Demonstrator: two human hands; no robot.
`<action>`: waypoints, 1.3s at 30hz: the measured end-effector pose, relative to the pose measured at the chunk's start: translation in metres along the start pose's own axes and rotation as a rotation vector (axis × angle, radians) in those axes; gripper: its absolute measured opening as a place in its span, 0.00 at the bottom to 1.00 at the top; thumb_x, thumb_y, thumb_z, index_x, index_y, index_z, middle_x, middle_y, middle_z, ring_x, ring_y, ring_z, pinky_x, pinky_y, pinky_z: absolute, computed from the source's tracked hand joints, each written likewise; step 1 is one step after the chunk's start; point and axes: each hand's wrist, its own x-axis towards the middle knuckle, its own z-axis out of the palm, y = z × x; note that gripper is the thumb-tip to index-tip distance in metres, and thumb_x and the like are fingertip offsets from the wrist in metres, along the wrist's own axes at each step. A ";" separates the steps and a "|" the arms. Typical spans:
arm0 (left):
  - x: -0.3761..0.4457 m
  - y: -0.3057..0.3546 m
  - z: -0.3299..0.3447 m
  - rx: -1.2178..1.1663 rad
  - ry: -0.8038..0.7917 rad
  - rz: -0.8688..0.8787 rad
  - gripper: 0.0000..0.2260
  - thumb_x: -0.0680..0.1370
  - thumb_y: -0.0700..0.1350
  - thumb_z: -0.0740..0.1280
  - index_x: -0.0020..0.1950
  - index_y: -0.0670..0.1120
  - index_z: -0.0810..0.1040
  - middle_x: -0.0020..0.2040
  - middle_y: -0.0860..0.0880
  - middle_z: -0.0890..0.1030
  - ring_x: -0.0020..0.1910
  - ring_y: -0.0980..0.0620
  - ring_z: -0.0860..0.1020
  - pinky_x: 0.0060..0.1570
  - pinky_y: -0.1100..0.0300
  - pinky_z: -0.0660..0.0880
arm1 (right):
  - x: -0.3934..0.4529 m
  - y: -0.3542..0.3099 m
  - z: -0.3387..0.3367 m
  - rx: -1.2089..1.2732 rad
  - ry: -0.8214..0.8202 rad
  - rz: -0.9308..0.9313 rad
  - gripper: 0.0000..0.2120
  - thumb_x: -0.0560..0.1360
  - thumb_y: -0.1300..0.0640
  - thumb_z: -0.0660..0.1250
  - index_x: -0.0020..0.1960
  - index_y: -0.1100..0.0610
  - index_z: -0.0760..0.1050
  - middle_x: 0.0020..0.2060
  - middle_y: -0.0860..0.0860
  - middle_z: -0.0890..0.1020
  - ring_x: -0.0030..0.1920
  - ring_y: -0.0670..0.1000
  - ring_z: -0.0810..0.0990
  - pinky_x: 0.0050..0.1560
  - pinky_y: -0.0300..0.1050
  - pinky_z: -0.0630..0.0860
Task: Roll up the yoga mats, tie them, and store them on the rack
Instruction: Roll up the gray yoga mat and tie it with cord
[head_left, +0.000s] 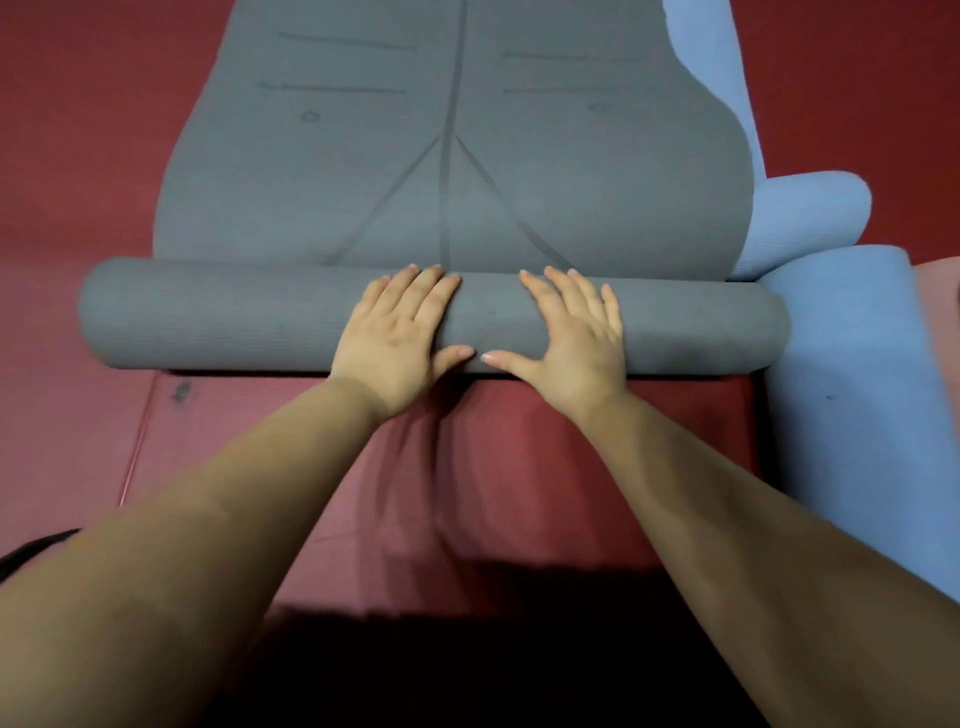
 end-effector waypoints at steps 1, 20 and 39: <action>0.005 -0.002 -0.002 -0.010 -0.041 0.001 0.36 0.72 0.65 0.55 0.68 0.39 0.71 0.65 0.39 0.74 0.65 0.37 0.71 0.66 0.45 0.59 | 0.007 0.001 -0.002 -0.007 -0.011 -0.011 0.43 0.64 0.31 0.69 0.73 0.49 0.64 0.72 0.51 0.66 0.74 0.52 0.59 0.73 0.49 0.43; -0.036 0.019 -0.009 0.067 0.030 0.060 0.40 0.56 0.67 0.74 0.57 0.40 0.77 0.51 0.41 0.79 0.44 0.41 0.77 0.47 0.52 0.62 | -0.051 -0.015 -0.005 0.013 0.182 -0.054 0.35 0.53 0.35 0.77 0.51 0.55 0.77 0.49 0.51 0.80 0.52 0.56 0.77 0.58 0.48 0.61; -0.198 0.084 -0.027 -0.110 -0.227 -0.094 0.38 0.61 0.71 0.64 0.59 0.44 0.77 0.52 0.44 0.80 0.48 0.42 0.79 0.52 0.54 0.62 | -0.227 -0.057 -0.018 -0.032 -0.025 0.051 0.35 0.63 0.30 0.60 0.59 0.53 0.76 0.57 0.52 0.80 0.61 0.54 0.74 0.66 0.52 0.58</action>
